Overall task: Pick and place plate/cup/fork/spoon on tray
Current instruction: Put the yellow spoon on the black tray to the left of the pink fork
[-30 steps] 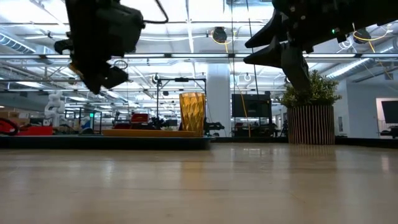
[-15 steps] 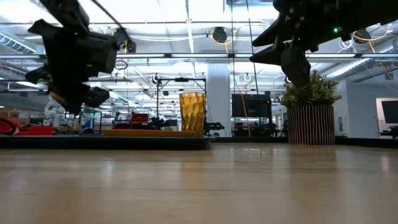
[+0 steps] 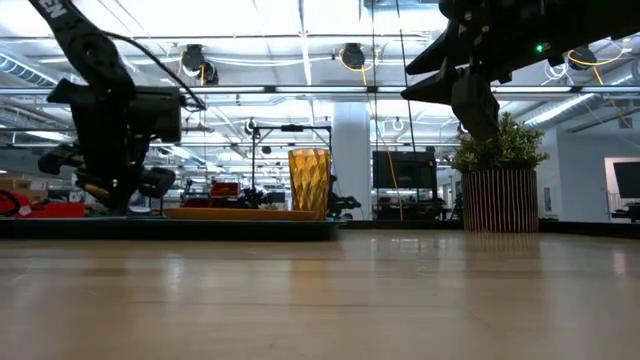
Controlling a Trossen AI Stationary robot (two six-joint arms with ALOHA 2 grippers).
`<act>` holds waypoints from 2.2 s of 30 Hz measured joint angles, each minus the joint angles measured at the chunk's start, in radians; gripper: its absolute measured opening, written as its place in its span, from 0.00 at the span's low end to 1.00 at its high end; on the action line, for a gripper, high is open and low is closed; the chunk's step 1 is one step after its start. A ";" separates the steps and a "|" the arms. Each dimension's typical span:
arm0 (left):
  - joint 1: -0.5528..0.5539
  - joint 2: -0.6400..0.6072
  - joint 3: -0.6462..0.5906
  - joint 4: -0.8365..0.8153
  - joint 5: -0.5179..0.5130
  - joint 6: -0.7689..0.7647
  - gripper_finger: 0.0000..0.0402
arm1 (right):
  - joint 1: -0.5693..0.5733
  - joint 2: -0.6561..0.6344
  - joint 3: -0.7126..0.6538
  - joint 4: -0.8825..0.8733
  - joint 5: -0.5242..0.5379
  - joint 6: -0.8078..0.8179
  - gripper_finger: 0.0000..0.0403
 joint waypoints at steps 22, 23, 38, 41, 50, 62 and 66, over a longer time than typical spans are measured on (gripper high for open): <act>0.133 0.000 -0.077 0.253 0.048 0.223 0.16 | 0.000 0.000 0.000 0.000 0.000 -0.002 0.44; 0.138 0.001 -0.077 0.260 0.056 0.236 0.15 | 0.000 0.000 0.000 0.000 0.000 -0.002 0.44; 0.162 0.000 -0.077 0.267 0.096 0.257 0.24 | 0.000 0.000 0.000 0.000 0.001 -0.021 0.44; 0.162 0.000 -0.077 0.267 0.097 0.257 0.24 | 0.000 0.000 0.000 0.000 0.001 -0.021 0.44; 0.160 -0.022 -0.077 0.260 0.098 0.261 0.24 | 0.000 0.000 0.000 0.000 0.001 -0.021 0.44; 0.150 -0.295 -0.076 0.102 0.247 0.367 0.24 | 0.000 0.000 0.000 0.000 0.001 -0.025 0.44; 0.138 -0.379 -0.076 -0.008 0.346 0.354 0.24 | -0.001 0.000 0.000 0.000 0.001 -0.032 0.44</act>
